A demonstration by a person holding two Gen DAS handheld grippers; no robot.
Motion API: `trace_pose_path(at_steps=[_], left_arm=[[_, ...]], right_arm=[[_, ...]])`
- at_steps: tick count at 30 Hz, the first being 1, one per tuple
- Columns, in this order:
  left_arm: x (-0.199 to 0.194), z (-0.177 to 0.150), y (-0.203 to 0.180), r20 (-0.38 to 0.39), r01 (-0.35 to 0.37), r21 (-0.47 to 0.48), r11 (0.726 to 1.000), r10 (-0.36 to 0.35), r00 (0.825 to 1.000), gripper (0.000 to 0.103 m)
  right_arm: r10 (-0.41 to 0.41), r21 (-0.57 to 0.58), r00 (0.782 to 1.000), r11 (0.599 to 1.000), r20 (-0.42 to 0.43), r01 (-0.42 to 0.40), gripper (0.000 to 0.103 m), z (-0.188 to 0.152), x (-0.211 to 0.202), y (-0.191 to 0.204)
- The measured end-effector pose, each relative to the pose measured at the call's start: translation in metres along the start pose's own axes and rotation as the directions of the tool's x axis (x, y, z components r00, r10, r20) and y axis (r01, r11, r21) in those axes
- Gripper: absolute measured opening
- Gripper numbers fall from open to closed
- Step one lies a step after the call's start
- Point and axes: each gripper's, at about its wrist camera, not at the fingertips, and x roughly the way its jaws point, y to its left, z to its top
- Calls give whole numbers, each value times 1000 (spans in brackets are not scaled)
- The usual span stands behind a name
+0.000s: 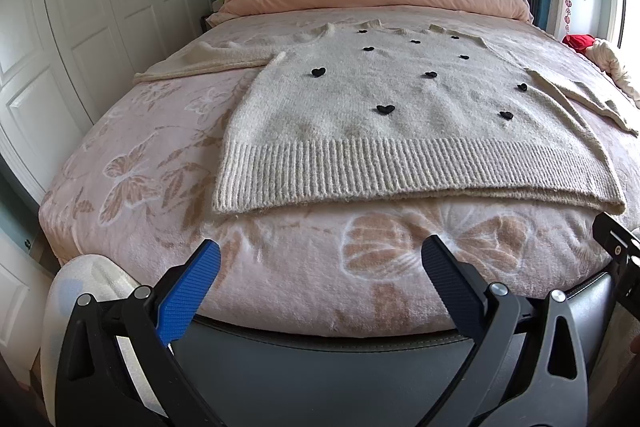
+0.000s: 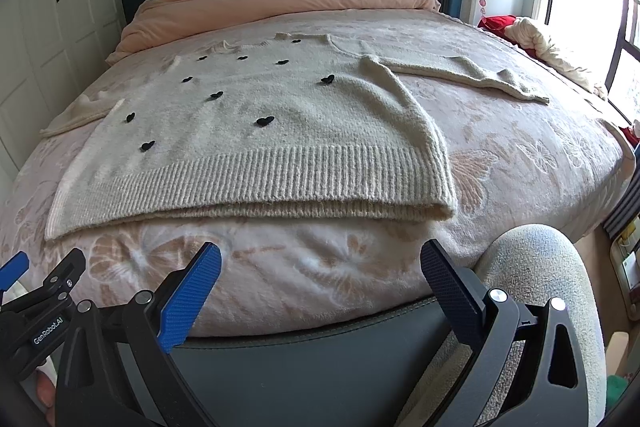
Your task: Fold small clothes
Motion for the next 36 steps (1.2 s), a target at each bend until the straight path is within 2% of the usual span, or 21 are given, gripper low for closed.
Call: trace_pose_path(at_steps=[36], left_arm=[[3, 0, -1, -8, 1, 7, 1000, -1, 1000, 98]], right_arm=[[0, 2, 1000, 1000, -8, 0, 98, -3, 4, -1]])
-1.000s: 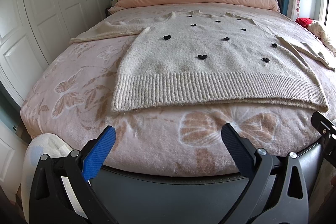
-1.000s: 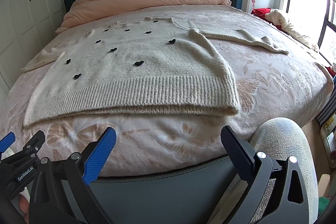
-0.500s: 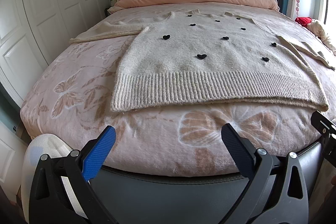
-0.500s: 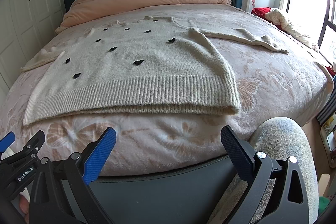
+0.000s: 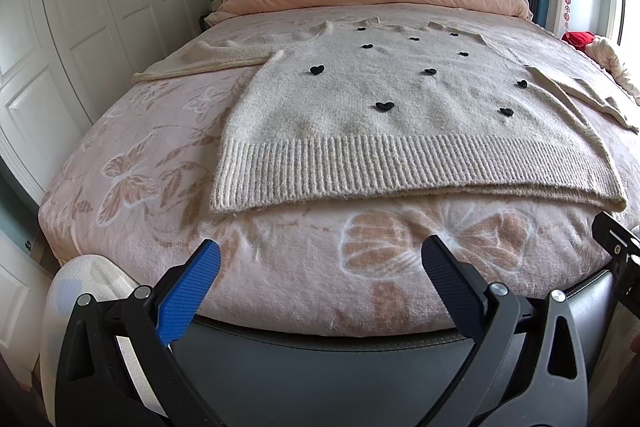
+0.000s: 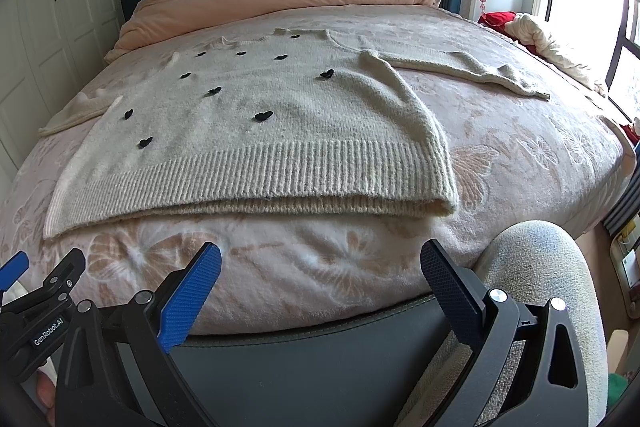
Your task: Fold small clothes
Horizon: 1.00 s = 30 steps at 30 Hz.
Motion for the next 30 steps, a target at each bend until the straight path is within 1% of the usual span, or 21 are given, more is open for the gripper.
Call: trace_pose_path(at_steps=[8, 10, 12, 14, 15, 16, 18, 20, 22, 23, 26, 27, 30], left_arm=[[0, 1, 0, 0, 3, -5, 1000, -3, 1000, 98], [0, 6, -2, 15, 1, 1, 1000, -1, 1000, 98], [-1, 16, -3, 31, 11, 8, 1000, -11, 999, 98], [0, 26, -4, 38, 14, 6, 1000, -14, 999, 98], [2, 33, -5, 35, 16, 6, 1000, -16, 999, 98], [4, 40, -6, 27, 19, 4, 1000, -19, 999, 98], [12, 60, -8, 13, 28, -16, 999, -28, 1000, 98], [16, 76, -10, 24, 29, -27, 999, -28, 999, 98], [23, 93, -14, 40, 11, -27, 1000, -10, 999, 98], [27, 99, -17, 41, 5, -28, 1000, -4, 999, 98], [38, 112, -20, 22, 8, -44, 999, -7, 1000, 98], [43, 114, -21, 11, 6, -53, 999, -5, 1000, 98], [57, 117, -24, -27, 11, -60, 998, -13, 1000, 98]], right_arm=[[6, 1, 1000, 1000, -2, -6, 98, 0, 1, 0], [27, 13, 1000, 1000, -12, -26, 98, 1, 4, -1], [65, 40, 998, 997, -24, -64, 98, 6, 7, -8], [100, 66, 994, 993, -41, -97, 98, 20, 12, -20], [106, 74, 994, 992, -37, -103, 98, 31, 15, -29], [91, 78, 996, 993, -22, -89, 98, 41, 18, -40], [30, 97, 1000, 995, 9, -30, 98, 67, 27, -70], [-30, 146, 999, 989, 27, 26, 98, 94, 40, -106], [-99, 203, 995, 975, 28, 91, 98, 123, 61, -151], [-148, 227, 989, 964, 25, 138, 98, 139, 75, -176], [-231, 280, 973, 933, -10, 224, 98, 170, 112, -231], [-245, 319, 969, 917, -22, 239, 98, 181, 128, -254], [-236, 448, 970, 861, -67, 240, 98, 201, 168, -308]])
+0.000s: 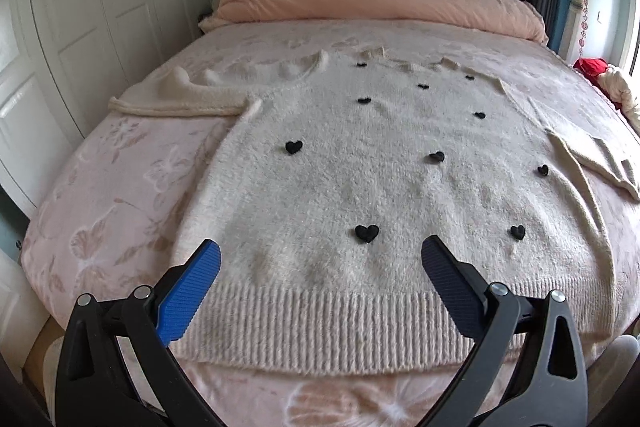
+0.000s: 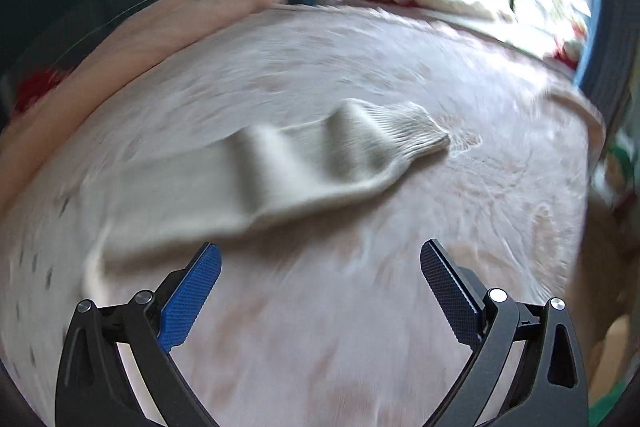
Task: Fold small clothes
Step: 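Grasp the sweater sleeve cuff with the right gripper while the left gripper grasps the other cuff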
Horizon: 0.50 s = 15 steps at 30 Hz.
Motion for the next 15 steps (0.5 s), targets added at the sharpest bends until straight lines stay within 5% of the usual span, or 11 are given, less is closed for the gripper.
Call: trace_pose_path(at_steps=[6, 8, 10, 13, 15], left_arm=[[16, 1, 9, -61, 28, -18, 999, -29, 998, 98], [23, 2, 14, -83, 36, -27, 999, -38, 996, 98], [27, 2, 18, -92, 41, -30, 999, -44, 995, 98], [34, 3, 25, -100, 42, -41, 998, -46, 994, 98], [37, 4, 31, -100, 49, -61, 997, -55, 994, 98]], right_arm=[[60, 291, 994, 956, -95, -30, 95, 38, 78, -39], [73, 371, 995, 928, -64, -45, 78, 40, 86, -45], [100, 403, 994, 913, -54, -70, 14, 48, 94, -45], [173, 420, 985, 892, 19, -165, 15, 66, 83, -27], [274, 323, 955, 899, 118, -298, 15, 86, 52, 14]])
